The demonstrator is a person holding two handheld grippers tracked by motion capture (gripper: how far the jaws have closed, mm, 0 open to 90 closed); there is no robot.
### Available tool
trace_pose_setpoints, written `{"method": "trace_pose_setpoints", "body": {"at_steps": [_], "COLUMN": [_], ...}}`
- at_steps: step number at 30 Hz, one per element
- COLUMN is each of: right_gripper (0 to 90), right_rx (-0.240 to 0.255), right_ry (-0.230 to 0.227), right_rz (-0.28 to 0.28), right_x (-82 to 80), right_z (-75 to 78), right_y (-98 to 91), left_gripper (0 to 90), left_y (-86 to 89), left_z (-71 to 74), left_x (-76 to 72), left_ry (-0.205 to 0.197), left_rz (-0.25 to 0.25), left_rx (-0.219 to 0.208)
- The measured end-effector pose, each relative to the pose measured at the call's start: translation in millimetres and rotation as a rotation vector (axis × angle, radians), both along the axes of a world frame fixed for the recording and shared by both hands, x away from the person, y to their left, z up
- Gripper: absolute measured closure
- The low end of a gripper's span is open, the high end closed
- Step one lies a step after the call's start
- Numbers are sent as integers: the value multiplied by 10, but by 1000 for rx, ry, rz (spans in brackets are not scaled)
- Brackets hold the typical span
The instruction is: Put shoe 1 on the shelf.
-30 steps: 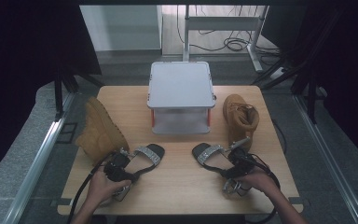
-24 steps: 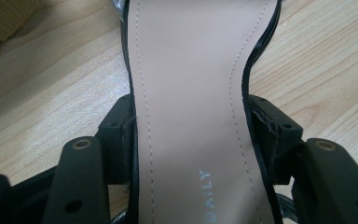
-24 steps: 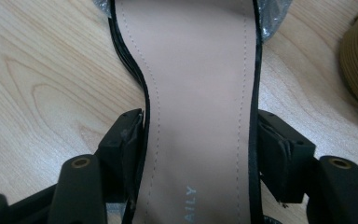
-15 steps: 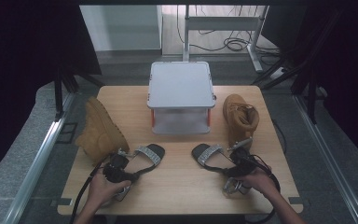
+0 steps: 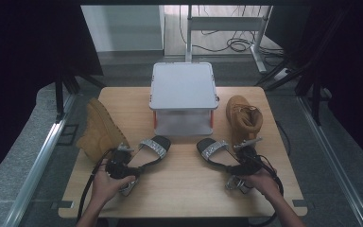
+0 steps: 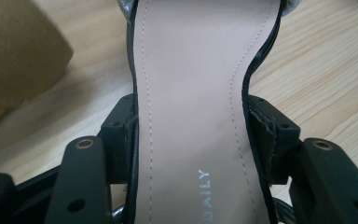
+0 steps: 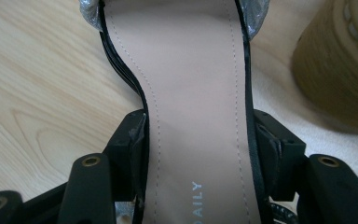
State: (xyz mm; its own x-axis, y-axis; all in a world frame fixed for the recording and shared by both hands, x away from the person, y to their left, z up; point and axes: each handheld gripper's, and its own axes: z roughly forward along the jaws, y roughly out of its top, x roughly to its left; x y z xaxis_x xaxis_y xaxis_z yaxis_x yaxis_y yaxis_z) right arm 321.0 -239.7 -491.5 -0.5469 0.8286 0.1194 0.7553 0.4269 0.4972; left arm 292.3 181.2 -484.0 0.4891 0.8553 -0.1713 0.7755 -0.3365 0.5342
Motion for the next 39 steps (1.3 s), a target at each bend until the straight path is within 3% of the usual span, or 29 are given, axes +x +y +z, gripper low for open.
{"method": "trace_pose_setpoints", "body": {"at_steps": [5,7,12,16,24,27,32,39], "right_gripper": [425,425,425,425,425,425,425,425], "right_rx": [16,12,34,17,27,43,61,78], "right_ry": [-14,-26,-50,-67,-72,-71,-89,-96], "right_rz": [-25,-38,-68,-93,-160,-179,-223,-241], "right_x": [14,28,104,196,394,467,554,616], "right_z": [67,99,212,269,248,245,256,293], "right_y": [60,106,227,336,491,543,596,629], "left_gripper": [421,421,421,421,421,421,421,421], "left_y": [-76,-94,-172,-240,-486,-563,-596,-582], "left_z": [62,63,106,144,145,122,140,106], "left_x": [56,98,197,294,479,572,656,762], "left_ry": [-24,-32,-59,-69,-55,-53,-90,-70], "left_rz": [21,68,112,141,134,152,175,198], "left_rx": [-35,-60,-78,-64,-77,-71,-87,-92]}}
